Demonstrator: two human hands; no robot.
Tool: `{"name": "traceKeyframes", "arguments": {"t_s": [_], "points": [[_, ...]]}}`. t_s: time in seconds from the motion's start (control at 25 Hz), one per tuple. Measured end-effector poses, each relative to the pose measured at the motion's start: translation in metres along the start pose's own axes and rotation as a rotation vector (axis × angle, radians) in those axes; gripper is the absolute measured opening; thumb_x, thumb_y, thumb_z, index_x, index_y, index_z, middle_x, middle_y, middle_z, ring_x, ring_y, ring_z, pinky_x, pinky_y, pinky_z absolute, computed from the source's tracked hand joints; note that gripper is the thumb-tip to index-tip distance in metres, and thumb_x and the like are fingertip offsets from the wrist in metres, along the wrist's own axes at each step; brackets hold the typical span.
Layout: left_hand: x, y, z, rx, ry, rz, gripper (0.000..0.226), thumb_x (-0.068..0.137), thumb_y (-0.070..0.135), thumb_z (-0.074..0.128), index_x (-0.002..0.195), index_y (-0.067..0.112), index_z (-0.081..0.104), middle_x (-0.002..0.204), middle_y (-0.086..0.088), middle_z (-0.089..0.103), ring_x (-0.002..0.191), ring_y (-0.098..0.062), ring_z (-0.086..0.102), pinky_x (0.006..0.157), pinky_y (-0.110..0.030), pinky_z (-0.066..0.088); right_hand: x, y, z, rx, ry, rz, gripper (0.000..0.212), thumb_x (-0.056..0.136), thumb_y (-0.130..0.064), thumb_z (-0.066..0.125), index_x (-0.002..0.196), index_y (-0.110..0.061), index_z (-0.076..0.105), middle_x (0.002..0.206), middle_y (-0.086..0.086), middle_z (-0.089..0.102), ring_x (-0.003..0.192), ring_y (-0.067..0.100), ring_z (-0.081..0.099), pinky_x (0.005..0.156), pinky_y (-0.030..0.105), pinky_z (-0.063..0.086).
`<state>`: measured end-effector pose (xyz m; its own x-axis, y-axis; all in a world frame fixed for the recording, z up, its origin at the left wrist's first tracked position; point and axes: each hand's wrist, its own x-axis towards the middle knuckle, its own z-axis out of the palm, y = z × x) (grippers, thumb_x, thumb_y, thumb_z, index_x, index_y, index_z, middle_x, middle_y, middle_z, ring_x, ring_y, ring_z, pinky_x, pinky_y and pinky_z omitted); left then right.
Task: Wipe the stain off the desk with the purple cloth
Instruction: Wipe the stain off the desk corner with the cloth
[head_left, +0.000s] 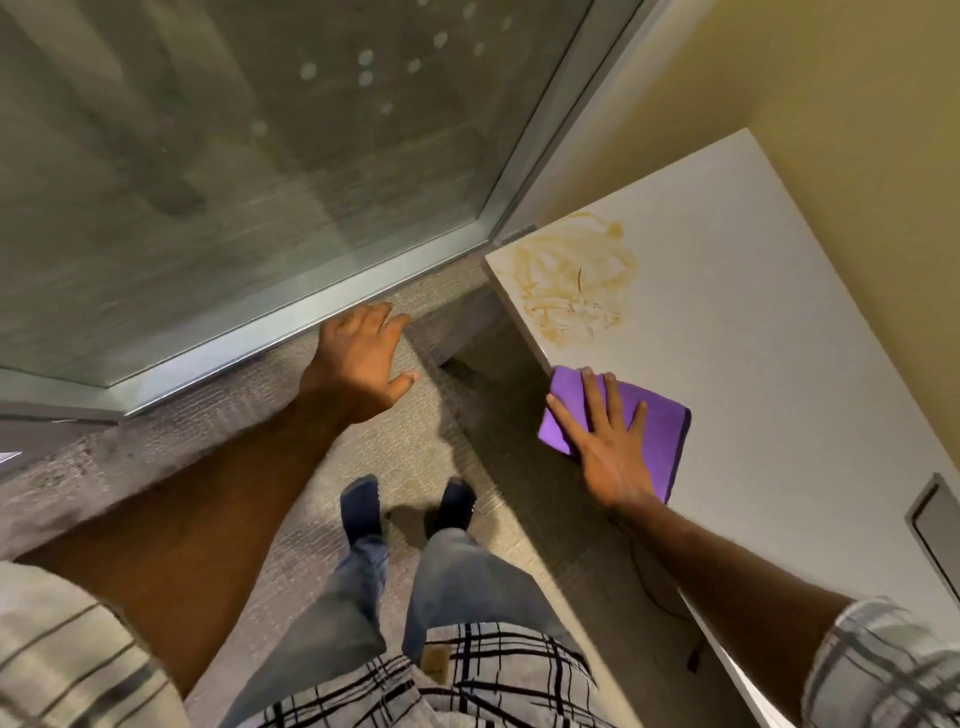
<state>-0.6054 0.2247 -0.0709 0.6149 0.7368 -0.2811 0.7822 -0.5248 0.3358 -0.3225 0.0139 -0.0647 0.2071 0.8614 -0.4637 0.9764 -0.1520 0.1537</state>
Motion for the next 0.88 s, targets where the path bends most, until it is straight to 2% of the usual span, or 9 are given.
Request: {"name": "traceKeyframes", "arguments": {"t_s": [0.2, 0.32, 0.44, 0.56, 0.64, 0.76, 0.88], "points": [[0.016, 0.002, 0.012, 0.047, -0.049, -0.011, 0.079, 0.089, 0.058, 0.051, 0.151, 0.018, 0.023, 0.161, -0.012, 0.025, 0.146, -0.03, 0.024, 0.116, -0.051, 0.025, 0.048, -0.021, -0.015, -0.01, 0.075, -0.015, 0.099, 0.094, -0.015, 0.061, 0.154, -0.038, -0.014, 0.155, 0.009, -0.04, 0.145, 0.039, -0.03, 0.112, 0.075, 0.002], [0.021, 0.003, 0.018, 0.064, -0.037, 0.025, 0.079, 0.088, 0.058, 0.051, 0.15, 0.018, 0.025, 0.16, -0.013, 0.027, 0.145, -0.031, 0.026, 0.116, -0.053, 0.025, 0.025, -0.016, -0.004, 0.022, 0.156, -0.041, 0.097, 0.088, -0.007, 0.062, 0.157, -0.035, -0.001, 0.163, 0.011, -0.021, 0.149, 0.038, -0.02, 0.113, 0.074, 0.006], [0.021, 0.001, 0.017, 0.082, -0.029, 0.027, 0.078, 0.088, 0.057, 0.052, 0.149, 0.017, 0.026, 0.158, -0.014, 0.028, 0.144, -0.033, 0.027, 0.114, -0.055, 0.028, -0.015, -0.003, 0.013, -0.006, 0.144, -0.048, 0.101, 0.082, -0.011, 0.072, 0.157, -0.031, 0.008, 0.165, 0.014, -0.008, 0.15, 0.041, -0.009, 0.111, 0.075, 0.013], [0.019, 0.003, 0.016, 0.086, -0.003, 0.03, 0.077, 0.088, 0.056, 0.052, 0.148, 0.017, 0.027, 0.157, -0.015, 0.029, 0.143, -0.033, 0.027, 0.113, -0.056, 0.028, -0.001, 0.0, 0.008, -0.038, 0.086, -0.027, 0.104, 0.085, -0.018, 0.071, 0.156, -0.037, -0.003, 0.163, 0.012, -0.023, 0.148, 0.039, -0.021, 0.112, 0.075, 0.004], [0.019, 0.004, 0.017, 0.1, 0.004, 0.031, 0.076, 0.087, 0.056, 0.053, 0.147, 0.016, 0.028, 0.157, -0.015, 0.03, 0.143, -0.034, 0.027, 0.113, -0.057, 0.028, 0.026, -0.01, -0.006, -0.012, 0.063, -0.031, 0.097, 0.091, -0.025, 0.064, 0.155, -0.04, -0.008, 0.161, 0.01, -0.03, 0.146, 0.037, -0.028, 0.112, 0.075, 0.001], [0.013, 0.002, 0.028, 0.13, 0.016, 0.046, 0.075, 0.088, 0.057, 0.051, 0.148, 0.019, 0.027, 0.16, -0.012, 0.027, 0.146, -0.033, 0.024, 0.115, -0.056, 0.025, 0.054, -0.022, -0.018, -0.022, 0.074, -0.027, 0.09, 0.095, -0.028, 0.062, 0.156, -0.038, -0.004, 0.161, 0.012, -0.027, 0.147, 0.039, -0.024, 0.112, 0.075, 0.006], [0.012, -0.001, 0.042, 0.292, 0.011, 0.157, 0.081, 0.089, 0.067, 0.035, 0.153, 0.022, 0.018, 0.166, -0.008, 0.014, 0.151, -0.032, 0.012, 0.12, -0.054, 0.019, 0.037, -0.011, -0.011, -0.02, 0.146, -0.071, 0.095, 0.089, -0.031, 0.07, 0.157, -0.035, 0.003, 0.164, 0.014, -0.015, 0.15, 0.039, -0.015, 0.115, 0.07, 0.009]]}}
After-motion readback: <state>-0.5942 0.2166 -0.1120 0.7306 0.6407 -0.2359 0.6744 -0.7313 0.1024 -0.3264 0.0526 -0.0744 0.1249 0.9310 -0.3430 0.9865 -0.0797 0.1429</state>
